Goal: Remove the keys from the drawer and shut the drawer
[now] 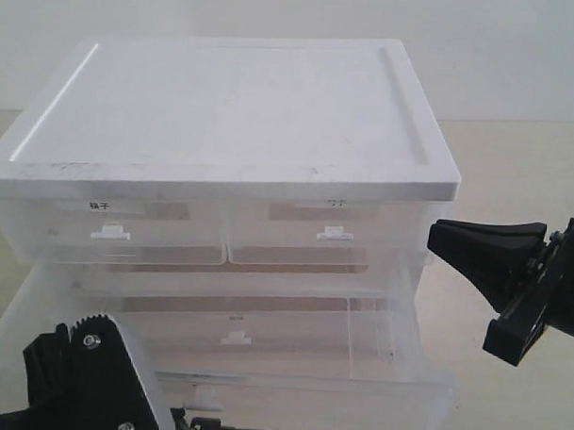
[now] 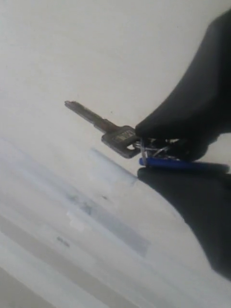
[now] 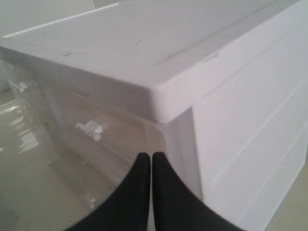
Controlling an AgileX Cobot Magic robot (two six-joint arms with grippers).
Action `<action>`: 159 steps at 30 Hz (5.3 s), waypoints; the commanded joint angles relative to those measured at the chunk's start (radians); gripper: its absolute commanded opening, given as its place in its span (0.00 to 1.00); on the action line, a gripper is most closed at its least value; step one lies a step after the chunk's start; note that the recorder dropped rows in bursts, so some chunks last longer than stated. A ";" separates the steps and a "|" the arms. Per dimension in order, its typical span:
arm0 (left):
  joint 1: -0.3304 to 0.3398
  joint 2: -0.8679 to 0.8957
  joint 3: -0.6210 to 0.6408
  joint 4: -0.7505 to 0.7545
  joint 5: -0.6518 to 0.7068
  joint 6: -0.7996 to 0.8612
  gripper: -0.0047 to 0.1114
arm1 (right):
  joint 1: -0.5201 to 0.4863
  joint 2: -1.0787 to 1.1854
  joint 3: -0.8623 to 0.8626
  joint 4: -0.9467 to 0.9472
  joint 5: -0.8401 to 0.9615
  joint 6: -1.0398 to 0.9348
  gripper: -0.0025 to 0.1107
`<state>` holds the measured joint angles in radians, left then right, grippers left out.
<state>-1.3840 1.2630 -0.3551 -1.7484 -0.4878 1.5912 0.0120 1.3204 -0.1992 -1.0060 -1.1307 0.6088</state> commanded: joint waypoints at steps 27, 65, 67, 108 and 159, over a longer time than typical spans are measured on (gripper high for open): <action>0.159 0.003 0.003 0.382 -0.157 -0.298 0.08 | -0.002 0.001 -0.003 -0.017 -0.006 0.009 0.02; 0.247 0.134 0.014 0.620 -0.029 -0.456 0.43 | -0.002 0.001 -0.003 -0.025 -0.008 0.014 0.02; 0.247 0.134 0.014 0.620 -0.002 -0.498 0.43 | -0.002 0.001 -0.003 -0.025 -0.008 0.014 0.02; 0.332 0.344 0.014 0.963 -0.315 -0.924 0.08 | -0.002 0.001 -0.003 -0.032 -0.012 0.011 0.02; 0.153 -1.007 0.085 0.429 -0.069 -0.421 0.08 | -0.002 -1.229 0.153 -0.020 0.826 0.466 0.02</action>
<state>-1.2262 0.2603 -0.2735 -1.3119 -0.5589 1.1634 0.0120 0.0934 -0.0479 -1.0293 -0.2936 1.0735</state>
